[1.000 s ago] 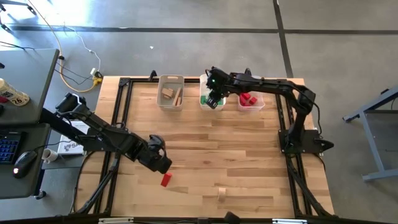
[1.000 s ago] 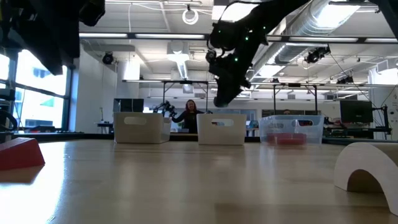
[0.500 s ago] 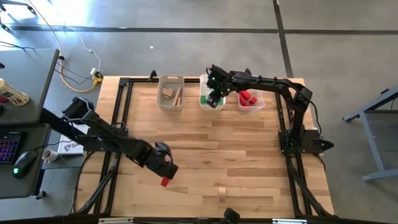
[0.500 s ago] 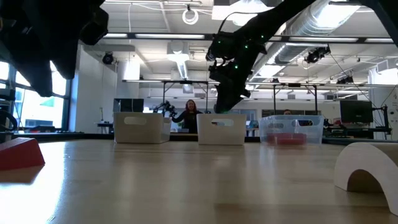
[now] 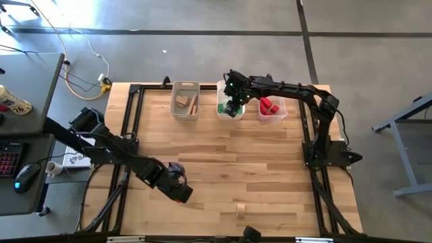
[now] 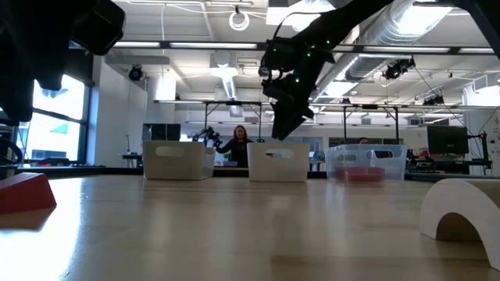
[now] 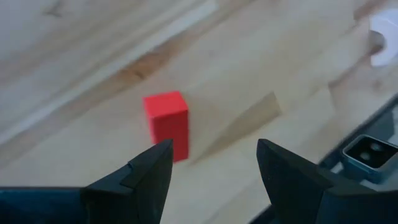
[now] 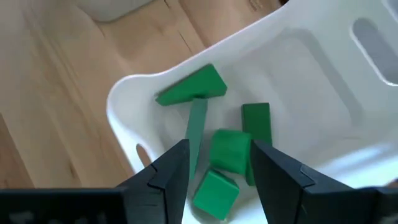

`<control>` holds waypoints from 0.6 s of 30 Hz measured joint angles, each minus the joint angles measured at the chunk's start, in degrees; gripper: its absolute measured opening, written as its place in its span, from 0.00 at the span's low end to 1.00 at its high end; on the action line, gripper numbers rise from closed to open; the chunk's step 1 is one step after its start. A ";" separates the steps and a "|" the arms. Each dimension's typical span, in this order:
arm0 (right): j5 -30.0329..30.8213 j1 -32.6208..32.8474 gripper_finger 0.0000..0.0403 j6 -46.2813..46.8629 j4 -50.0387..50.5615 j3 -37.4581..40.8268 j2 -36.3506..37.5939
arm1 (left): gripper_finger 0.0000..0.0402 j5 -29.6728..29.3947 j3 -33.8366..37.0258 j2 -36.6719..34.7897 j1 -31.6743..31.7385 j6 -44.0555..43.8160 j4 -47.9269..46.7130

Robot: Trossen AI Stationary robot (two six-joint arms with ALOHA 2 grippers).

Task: Sort & place blocks by color
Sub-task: Put the red triangular block into the transparent bin

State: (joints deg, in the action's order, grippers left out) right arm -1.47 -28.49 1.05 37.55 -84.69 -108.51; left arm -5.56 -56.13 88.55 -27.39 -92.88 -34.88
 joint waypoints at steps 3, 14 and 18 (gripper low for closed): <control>1.58 0.00 0.38 1.09 3.66 -3.29 0.00 | 0.55 -0.02 -0.03 0.00 -0.71 -0.25 0.54; -0.37 1.02 0.38 4.49 20.62 -16.96 0.13 | 0.55 -1.23 -0.03 -0.02 -2.77 -4.49 0.52; -0.50 2.32 0.38 5.60 23.63 -17.52 0.17 | 0.55 -1.33 -0.07 1.30 -2.72 -5.09 0.43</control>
State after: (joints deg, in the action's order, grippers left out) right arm -1.97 -26.17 6.65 61.18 -102.21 -108.34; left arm -6.90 -56.21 89.86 -30.11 -97.97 -34.45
